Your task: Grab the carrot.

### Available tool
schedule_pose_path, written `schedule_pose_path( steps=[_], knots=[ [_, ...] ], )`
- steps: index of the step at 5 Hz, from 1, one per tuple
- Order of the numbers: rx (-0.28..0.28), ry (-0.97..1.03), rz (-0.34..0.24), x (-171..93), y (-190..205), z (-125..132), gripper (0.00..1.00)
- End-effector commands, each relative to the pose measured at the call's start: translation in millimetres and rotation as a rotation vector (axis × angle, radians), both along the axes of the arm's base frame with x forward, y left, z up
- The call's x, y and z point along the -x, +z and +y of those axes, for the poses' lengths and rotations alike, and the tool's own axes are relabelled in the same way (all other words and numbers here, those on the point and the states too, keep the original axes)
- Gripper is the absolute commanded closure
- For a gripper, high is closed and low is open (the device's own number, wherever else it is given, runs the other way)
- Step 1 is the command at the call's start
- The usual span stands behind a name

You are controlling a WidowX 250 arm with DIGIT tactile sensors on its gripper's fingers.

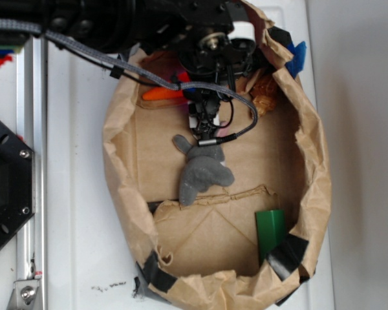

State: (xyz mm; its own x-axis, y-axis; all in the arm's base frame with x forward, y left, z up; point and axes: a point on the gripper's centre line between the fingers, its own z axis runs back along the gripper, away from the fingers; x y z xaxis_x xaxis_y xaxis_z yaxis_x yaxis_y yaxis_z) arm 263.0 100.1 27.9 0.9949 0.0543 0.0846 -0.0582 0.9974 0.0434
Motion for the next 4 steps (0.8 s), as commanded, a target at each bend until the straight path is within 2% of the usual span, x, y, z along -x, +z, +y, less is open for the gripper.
schedule_pose_path(
  steps=[1, 2, 3, 4],
  knots=[
    [-0.006, -0.002, -0.054, 2.8, 7.6, 0.5, 1.00],
    [-0.013, -0.004, -0.053, 3.2, 9.0, -0.2, 1.00],
    [-0.020, -0.005, -0.059, 3.1, 30.6, -2.6, 1.00],
    [-0.009, -0.019, -0.131, 3.1, 79.6, -17.9, 1.00]
  ],
)
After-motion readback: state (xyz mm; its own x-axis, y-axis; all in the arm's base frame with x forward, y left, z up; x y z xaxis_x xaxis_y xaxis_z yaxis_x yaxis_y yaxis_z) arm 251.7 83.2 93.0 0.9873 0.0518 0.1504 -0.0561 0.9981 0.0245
